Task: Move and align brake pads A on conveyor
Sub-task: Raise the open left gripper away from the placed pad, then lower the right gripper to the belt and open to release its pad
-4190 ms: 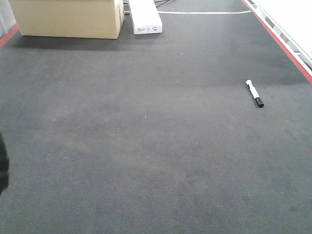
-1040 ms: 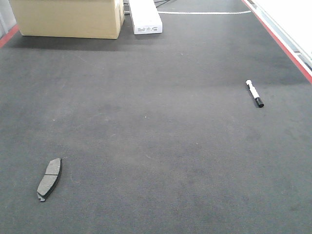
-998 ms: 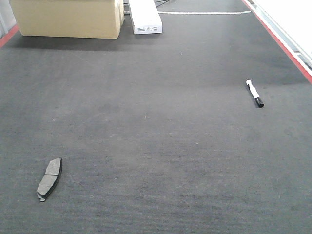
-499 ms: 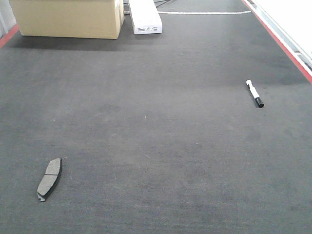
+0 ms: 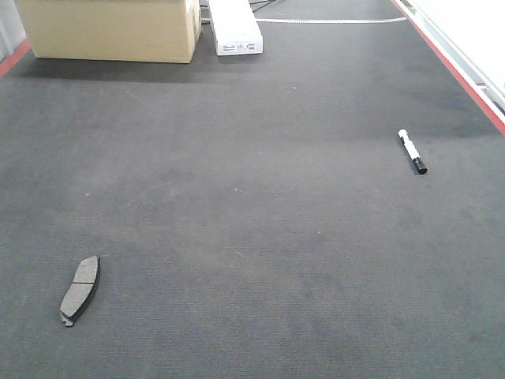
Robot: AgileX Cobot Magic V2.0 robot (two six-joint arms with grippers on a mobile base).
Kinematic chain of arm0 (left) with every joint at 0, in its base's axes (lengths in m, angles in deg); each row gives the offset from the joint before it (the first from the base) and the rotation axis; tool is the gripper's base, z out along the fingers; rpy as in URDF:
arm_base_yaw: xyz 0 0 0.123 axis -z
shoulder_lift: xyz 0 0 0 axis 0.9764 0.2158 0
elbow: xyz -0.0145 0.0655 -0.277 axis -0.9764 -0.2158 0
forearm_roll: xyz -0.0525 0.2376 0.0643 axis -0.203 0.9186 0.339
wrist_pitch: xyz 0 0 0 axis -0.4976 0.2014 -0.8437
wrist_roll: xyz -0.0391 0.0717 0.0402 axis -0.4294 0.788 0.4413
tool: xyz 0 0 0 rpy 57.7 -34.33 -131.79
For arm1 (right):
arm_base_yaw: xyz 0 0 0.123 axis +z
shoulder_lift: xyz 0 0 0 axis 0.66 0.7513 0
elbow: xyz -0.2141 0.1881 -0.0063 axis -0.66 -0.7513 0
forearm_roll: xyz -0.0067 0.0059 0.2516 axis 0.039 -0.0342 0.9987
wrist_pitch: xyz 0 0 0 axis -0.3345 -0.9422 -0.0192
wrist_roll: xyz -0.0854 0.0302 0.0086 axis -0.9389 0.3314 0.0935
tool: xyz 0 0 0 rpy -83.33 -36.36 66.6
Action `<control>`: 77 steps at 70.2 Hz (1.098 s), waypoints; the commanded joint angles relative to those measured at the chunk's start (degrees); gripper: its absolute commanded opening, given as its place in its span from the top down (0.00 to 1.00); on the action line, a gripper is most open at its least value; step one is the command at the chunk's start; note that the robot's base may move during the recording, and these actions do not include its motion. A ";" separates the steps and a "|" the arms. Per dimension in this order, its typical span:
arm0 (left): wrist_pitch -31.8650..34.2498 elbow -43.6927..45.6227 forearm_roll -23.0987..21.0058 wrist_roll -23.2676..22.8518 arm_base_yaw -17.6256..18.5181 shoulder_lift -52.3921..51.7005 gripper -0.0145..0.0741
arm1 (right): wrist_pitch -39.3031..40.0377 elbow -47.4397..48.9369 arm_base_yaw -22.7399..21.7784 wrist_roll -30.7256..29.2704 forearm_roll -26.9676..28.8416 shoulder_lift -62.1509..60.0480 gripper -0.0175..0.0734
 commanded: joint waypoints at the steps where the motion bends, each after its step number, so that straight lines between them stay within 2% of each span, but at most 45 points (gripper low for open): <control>1: 3.75 1.36 -0.20 -0.25 0.24 0.59 0.39 | 4.72 1.67 -0.12 -0.47 -0.52 0.26 0.80; 31: 3.80 1.36 -0.20 -0.25 0.24 0.59 0.39 | 5.66 1.73 -0.12 -0.47 -0.09 3.18 0.80; 44: 3.80 1.36 -0.20 -0.25 0.24 0.59 0.39 | 8.36 4.70 -0.12 -0.64 0.82 15.22 0.80; 62: 3.86 1.36 -0.20 -0.25 0.24 0.59 0.39 | 7.83 14.52 -0.12 -0.64 0.95 33.76 0.79; 77: 3.86 1.36 -0.20 -0.25 0.24 0.59 0.39 | 8.17 19.40 -0.12 -3.68 1.00 44.48 0.78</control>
